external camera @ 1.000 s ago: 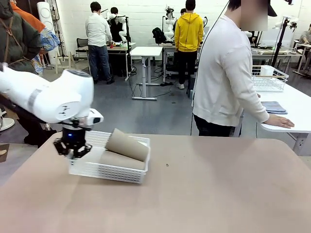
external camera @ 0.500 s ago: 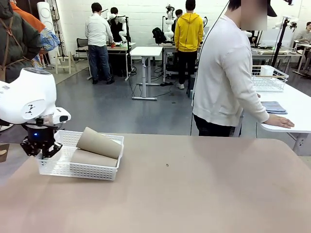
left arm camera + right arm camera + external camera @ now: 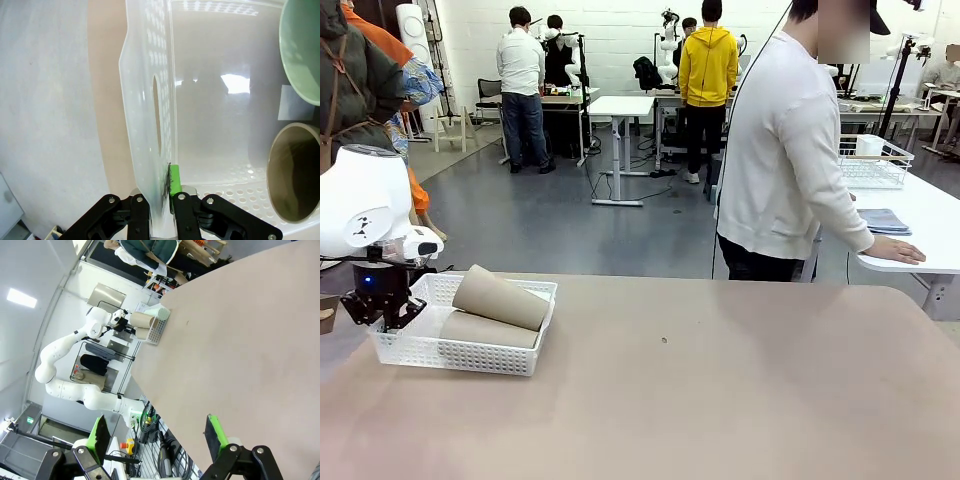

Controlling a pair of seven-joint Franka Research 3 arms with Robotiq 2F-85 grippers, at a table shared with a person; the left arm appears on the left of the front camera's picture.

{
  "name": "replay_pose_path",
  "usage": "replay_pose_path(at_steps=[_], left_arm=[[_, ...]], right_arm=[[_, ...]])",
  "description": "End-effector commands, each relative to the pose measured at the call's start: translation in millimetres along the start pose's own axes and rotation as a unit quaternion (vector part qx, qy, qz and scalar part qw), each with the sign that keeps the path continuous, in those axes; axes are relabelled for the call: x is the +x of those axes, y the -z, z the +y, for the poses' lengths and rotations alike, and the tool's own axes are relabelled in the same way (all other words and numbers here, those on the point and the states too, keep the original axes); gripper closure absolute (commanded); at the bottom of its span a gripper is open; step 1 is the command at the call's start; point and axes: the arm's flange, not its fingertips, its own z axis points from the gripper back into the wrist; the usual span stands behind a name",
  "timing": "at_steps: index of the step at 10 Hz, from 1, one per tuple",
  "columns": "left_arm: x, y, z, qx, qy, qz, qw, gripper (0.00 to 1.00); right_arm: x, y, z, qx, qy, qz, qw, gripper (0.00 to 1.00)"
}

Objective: Clean and organize the cups into the basket.
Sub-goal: Move the Organizing basket back to the left side of the table.

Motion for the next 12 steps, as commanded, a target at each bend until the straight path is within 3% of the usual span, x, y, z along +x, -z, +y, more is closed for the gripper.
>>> replay_pose_path(at_steps=[1,2,3,5,6,7,8,12], left_arm=[[7.7,-2.0,1.6,-0.017,0.000,-0.002,1.000,0.49],[8.3,-2.4,2.0,-0.020,0.000,-0.004,1.000,0.34],[7.1,-2.9,3.5,-0.019,-0.001,-0.005,1.000,0.00],[4.7,-6.4,5.3,-0.020,-0.003,-0.009,1.000,0.00],[4.1,-6.9,6.4,-0.019,-0.003,-0.009,1.000,0.12],[3.3,-7.2,7.5,-0.019,-0.003,-0.010,1.000,0.03],[3.2,-6.1,9.9,-0.018,-0.003,-0.010,1.000,0.00],[3.2,-5.9,9.4,-0.015,-0.003,-0.004,1.000,0.00]], right_arm=[[0.4,1.0,-0.9,-0.003,0.001,0.003,1.000,0.00],[0.4,1.0,-0.9,-0.003,0.001,0.003,1.000,0.00],[0.4,1.0,-0.9,-0.003,0.001,0.003,1.000,0.00],[0.4,1.0,-0.9,-0.003,0.001,0.003,1.000,0.00],[0.4,1.0,-0.9,-0.003,0.001,0.003,1.000,0.00],[0.4,1.0,-0.9,-0.003,0.001,0.003,1.000,0.00],[0.4,1.0,-0.9,-0.003,0.001,0.003,1.000,0.00],[0.4,1.0,-0.9,-0.003,0.001,0.003,1.000,0.00]])
